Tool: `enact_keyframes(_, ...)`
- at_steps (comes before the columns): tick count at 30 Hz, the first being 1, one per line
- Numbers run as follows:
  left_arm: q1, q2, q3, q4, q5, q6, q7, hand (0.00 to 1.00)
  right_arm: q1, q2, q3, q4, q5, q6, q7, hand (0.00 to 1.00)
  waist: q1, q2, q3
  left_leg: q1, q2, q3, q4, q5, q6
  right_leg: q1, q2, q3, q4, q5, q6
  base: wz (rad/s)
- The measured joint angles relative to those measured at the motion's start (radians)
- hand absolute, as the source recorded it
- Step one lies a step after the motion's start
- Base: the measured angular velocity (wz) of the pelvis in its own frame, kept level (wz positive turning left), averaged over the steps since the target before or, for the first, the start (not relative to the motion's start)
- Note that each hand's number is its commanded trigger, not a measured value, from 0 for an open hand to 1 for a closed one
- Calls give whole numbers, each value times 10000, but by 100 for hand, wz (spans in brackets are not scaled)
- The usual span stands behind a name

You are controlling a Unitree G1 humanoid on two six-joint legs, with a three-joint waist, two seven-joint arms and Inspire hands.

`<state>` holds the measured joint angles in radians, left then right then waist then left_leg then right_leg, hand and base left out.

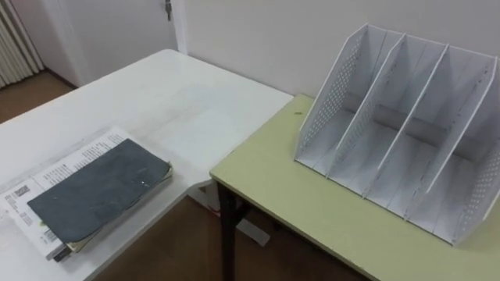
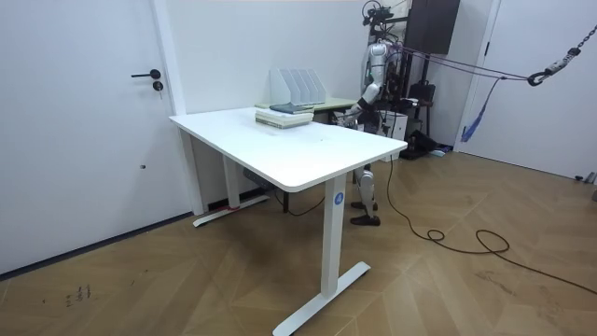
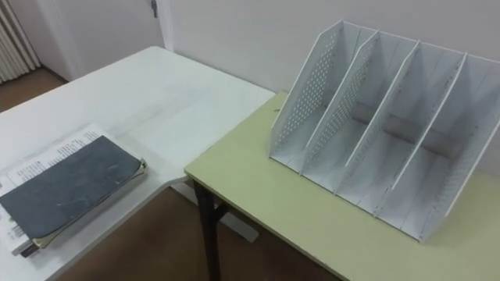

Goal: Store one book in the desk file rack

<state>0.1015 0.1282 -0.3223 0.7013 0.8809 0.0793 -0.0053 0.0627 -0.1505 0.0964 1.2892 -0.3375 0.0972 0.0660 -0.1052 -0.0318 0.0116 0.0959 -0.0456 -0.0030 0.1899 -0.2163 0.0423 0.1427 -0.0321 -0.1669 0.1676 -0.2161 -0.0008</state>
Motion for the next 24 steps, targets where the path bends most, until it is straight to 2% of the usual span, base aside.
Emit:
enact_keyframes(4,-2,4,-590,-906,152,-21,-1,0,-33,-11,-2,-3,-26,-7,-88,0,-95,39,13,-25,2,-1,-27,1,1,-37,2,-6,-9,-1,1,0)
enact_keyframes(8,-12,104,-1128,-1994,299,-18,2,0,-141,-33,2,56,-49,-2,-63,0,-277,71,-6,-48,-3,-13,-18,6,10,-56,-7,-20,-9,-2,3,0)
enact_keyframes(12,-106,196,-1533,-3212,571,-98,3,0,-272,-33,6,300,10,-16,-11,0,-313,80,-18,-66,0,-47,12,8,12,-128,-5,-9,-1,-1,1,0)
enact_keyframes(14,-150,220,-1531,-3831,787,-144,23,0,-293,-55,33,324,52,-27,-15,0,-304,112,-53,-146,0,-14,18,23,27,-156,-9,-16,16,1,-2,0)
enact_keyframes(20,-212,477,-1525,-5074,959,-225,888,0,-312,-55,99,481,175,-97,-82,0,-295,93,-42,-124,0,-44,8,34,31,-87,-11,-56,20,4,-3,1)
enact_keyframes(22,-160,642,-1518,-5391,1075,-232,911,0,-304,-45,129,504,228,-116,-96,0,-269,59,-22,-126,-1,-46,9,34,31,-73,-10,-89,3,4,-3,5)
enact_keyframes(24,-69,903,-1503,-6180,1319,-268,988,0,-297,-45,191,715,309,-131,-104,0,-234,6,2,-164,-5,-46,12,35,31,-62,-8,-132,-55,3,-3,9)
